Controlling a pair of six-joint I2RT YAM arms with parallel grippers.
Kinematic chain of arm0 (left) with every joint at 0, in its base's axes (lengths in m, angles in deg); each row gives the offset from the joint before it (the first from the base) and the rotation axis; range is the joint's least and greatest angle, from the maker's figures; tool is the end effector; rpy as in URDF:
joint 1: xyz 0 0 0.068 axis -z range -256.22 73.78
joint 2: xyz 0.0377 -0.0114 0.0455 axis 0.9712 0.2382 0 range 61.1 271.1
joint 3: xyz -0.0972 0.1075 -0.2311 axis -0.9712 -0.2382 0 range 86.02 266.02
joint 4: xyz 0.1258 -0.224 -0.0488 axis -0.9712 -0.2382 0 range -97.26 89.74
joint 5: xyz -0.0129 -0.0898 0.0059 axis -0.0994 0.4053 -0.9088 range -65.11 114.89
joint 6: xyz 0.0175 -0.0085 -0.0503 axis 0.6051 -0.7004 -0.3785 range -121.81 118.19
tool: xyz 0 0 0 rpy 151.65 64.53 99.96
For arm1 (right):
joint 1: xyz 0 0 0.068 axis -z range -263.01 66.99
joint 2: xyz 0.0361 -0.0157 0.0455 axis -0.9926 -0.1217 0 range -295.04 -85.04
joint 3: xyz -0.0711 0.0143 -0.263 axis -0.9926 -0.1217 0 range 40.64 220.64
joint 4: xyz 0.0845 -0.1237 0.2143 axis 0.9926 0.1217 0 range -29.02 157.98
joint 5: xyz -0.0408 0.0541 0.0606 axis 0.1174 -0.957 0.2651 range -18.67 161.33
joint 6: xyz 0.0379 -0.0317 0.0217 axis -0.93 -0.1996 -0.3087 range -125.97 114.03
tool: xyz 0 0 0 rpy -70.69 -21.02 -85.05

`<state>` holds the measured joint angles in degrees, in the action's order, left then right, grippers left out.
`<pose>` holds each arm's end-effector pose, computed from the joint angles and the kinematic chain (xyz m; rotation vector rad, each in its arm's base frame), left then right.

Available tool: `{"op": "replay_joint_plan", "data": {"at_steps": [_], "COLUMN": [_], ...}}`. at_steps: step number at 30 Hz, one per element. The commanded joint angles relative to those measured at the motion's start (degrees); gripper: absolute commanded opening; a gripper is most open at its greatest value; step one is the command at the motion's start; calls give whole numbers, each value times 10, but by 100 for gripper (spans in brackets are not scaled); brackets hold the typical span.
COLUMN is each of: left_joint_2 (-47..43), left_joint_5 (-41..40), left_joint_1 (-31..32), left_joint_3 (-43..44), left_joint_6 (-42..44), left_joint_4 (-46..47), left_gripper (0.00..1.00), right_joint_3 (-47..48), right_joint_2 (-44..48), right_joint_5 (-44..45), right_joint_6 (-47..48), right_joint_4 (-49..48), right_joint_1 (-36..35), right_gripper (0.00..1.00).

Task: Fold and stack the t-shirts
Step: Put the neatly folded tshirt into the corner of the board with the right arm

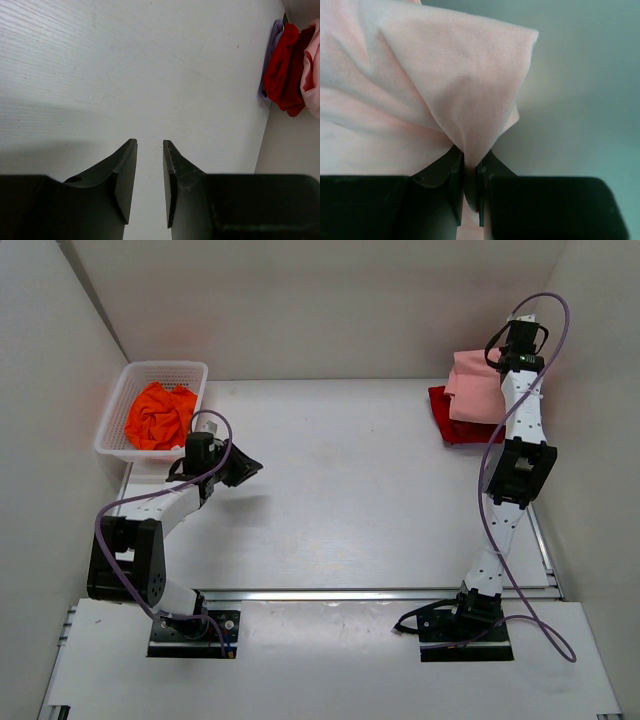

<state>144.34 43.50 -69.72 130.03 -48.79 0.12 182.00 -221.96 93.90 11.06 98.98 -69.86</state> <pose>0.2974 -0.0453 0.1995 -0.6390 2.2644 -0.8483 0.5242 -0.1365 0.3135 0.1598 2.1899 -0.7256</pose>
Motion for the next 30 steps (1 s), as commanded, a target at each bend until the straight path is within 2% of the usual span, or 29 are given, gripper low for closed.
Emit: {"op": "replay_joint_plan", "data": {"at_steps": [1,3,4,5,7,8,9,10,11,16,19,21,22,23,24,27,30], "left_joint_2": [3,6,5,9,17,20,23,23,23,32,52,51,43,38,20,-50,-111], "left_joint_5": [0,-1,1,0,13,15,18,21,27,61,72,68,71,64,58,28,38], "left_joint_1": [4,6,8,11,15,20,25,29,32,51,73,86,94,100,98,105,94], "left_joint_3": [22,25,26,26,42,49,54,56,61,91,122,137,139,143,143,111,82], "left_joint_6": [3,5,1,5,16,26,33,39,42,86,123,141,146,152,163,170,164], "left_joint_4": [-1,1,0,-1,-4,-3,-21,-22,-21,-69,-135,-166,-176,-193,-201,-204,-206], "left_gripper": [38,39,39,39,42,44,55,71,98,98,99,99,99,99,98,99,99], "right_joint_3": [-4,-26,-38,-39,-34,-31,-26,-27,-30,-79,-110,-177,-203,-270,-348,-478,-531], "right_joint_2": [8,10,11,17,23,24,31,45,64,165,209,256,272,312,357,449,499], "right_joint_5": [59,81,85,85,85,80,79,79,76,32,45,29,19,6,5,-2,-24], "right_joint_6": [35,47,50,52,41,36,29,16,12,-48,-104,-164,-201,-221,-222,-232,-231], "right_joint_4": [-92,-123,-136,-140,-148,-143,-139,-135,-117,-13,113,155,157,142,108,54,35], "right_joint_1": [0,-6,-8,-11,-15,-17,-20,-24,-29,-89,-143,-168,-180,-191,-197,-225,-224], "right_gripper": [3,11,22,29,48,53,76,99,99,100,99,99,99,99,99,99,99]}}
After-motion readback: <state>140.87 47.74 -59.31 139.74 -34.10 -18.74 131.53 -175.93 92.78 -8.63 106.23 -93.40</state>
